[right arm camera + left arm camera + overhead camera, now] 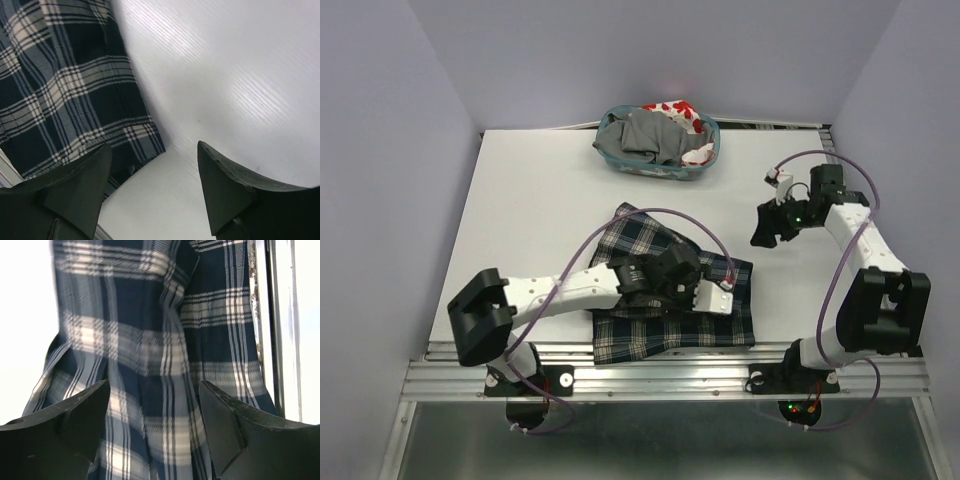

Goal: Fold and stack the skirts
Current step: Fold the skirt

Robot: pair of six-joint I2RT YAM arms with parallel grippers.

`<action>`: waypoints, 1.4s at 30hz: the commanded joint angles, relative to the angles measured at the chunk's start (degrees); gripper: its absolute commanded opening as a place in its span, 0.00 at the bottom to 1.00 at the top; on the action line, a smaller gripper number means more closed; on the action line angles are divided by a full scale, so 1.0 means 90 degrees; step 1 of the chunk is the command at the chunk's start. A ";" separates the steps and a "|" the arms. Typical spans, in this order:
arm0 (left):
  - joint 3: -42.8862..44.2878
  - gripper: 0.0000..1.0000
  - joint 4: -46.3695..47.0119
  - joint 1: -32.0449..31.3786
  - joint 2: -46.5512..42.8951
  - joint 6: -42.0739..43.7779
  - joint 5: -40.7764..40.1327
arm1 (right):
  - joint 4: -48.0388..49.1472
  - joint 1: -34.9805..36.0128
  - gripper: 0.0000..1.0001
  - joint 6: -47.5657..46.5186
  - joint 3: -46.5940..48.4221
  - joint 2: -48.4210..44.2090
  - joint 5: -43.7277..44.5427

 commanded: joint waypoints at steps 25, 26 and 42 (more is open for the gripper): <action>0.1561 0.53 0.0409 -0.0414 0.1862 0.1132 0.0171 | -0.1682 -0.0777 0.86 -0.1750 -0.0715 0.1013 -0.0341; 0.1590 0.53 0.0389 -0.0414 0.1901 0.1142 0.0181 | -0.1673 -0.0777 0.85 -0.1779 -0.0755 0.1023 -0.0351; 0.2694 0.00 0.0242 0.0582 0.1833 0.0429 0.0474 | -0.0452 -0.0777 0.86 -0.1194 -0.1292 0.0565 -0.0292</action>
